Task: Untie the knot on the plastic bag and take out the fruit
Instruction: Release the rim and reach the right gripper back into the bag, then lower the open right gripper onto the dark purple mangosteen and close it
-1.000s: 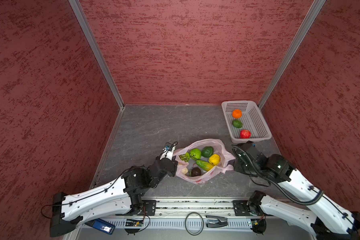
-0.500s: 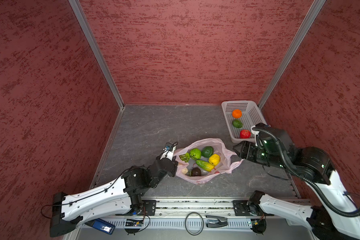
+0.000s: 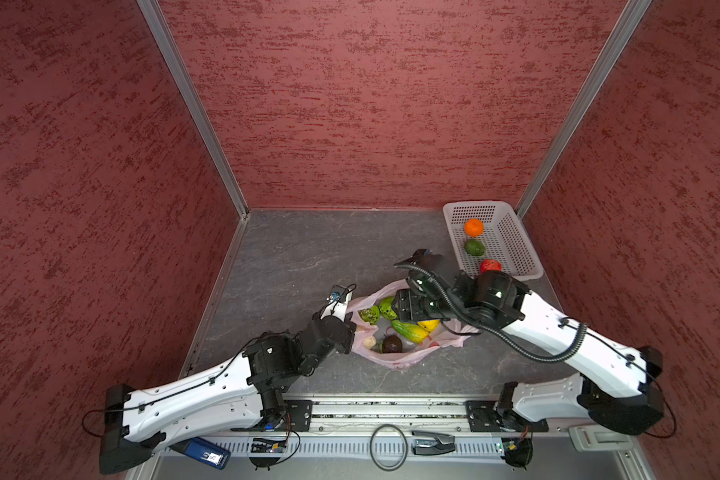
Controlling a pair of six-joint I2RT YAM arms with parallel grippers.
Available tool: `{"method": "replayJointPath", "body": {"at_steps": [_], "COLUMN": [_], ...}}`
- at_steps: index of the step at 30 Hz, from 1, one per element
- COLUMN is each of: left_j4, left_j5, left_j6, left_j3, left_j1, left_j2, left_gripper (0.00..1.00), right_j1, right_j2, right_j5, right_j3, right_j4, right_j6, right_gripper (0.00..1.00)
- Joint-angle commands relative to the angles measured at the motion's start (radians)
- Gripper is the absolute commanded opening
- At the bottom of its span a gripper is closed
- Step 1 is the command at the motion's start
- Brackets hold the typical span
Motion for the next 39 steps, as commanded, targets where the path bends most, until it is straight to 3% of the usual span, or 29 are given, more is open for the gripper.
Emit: {"method": "replayJointPath", "body": {"at_steps": [1,9,15,27,33,39], "left_j4": [-0.003,-0.004,-0.006,-0.02,-0.041,-0.016], "left_j5": [-0.001,0.001,0.014,0.037,0.066,0.077], "left_j6": [-0.011,-0.02,-0.041,-0.073,-0.095,-0.096], "left_j3": [0.032,0.04,0.035,0.016,-0.008,-0.019], "left_j1": [0.002,0.004,0.003,0.002,-0.016,-0.037], "left_j2": [-0.003,0.005,0.019,0.024,0.018,0.031], "left_gripper": [0.0,0.0,0.0,0.0,0.0,0.0], "right_j1": [0.034,0.09,0.123,0.212,0.189,0.104], "right_j2": [-0.021,0.014,0.005,0.069,0.023,0.027], "right_j5": [0.063,0.127,0.123,-0.019,0.025,0.018], "right_j3": [-0.111,-0.299,-0.433,-0.657,-0.62,-0.538], "right_j4": [0.144,0.274,0.35,0.475,0.432,0.407], "right_j6": [-0.003,-0.056,-0.024,0.074,0.131,0.169], "right_gripper": [0.82,0.83,0.82,0.82,0.91,0.93]}}
